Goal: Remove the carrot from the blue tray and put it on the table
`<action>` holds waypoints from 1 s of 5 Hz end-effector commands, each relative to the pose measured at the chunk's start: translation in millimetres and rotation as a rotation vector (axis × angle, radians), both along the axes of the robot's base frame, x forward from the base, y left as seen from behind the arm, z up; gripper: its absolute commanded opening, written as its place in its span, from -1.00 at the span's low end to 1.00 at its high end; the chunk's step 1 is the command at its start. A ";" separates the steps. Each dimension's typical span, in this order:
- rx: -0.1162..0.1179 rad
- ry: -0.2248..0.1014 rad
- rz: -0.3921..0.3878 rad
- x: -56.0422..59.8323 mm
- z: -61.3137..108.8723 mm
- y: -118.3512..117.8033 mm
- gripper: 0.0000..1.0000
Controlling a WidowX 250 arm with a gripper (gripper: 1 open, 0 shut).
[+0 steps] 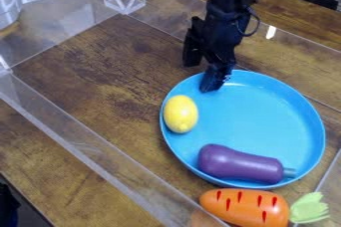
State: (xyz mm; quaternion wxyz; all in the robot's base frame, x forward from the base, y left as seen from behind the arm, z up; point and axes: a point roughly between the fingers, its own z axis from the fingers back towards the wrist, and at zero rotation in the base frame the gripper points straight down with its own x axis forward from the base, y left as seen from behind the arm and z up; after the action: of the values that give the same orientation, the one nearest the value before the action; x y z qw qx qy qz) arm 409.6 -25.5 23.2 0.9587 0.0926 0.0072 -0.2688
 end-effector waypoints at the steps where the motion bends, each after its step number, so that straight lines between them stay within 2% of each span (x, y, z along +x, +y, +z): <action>1: 0.006 0.043 0.089 -5.1 -15.8 18.9 1.00; 4: 0.012 0.085 0.031 4.0 -21.2 26.4 1.00; 5: 0.008 0.099 0.047 -0.4 -21.5 26.4 1.00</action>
State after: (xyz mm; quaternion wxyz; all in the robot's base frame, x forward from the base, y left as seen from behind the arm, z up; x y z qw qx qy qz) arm 416.5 -16.4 18.9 0.9585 0.0854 0.0327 -0.2701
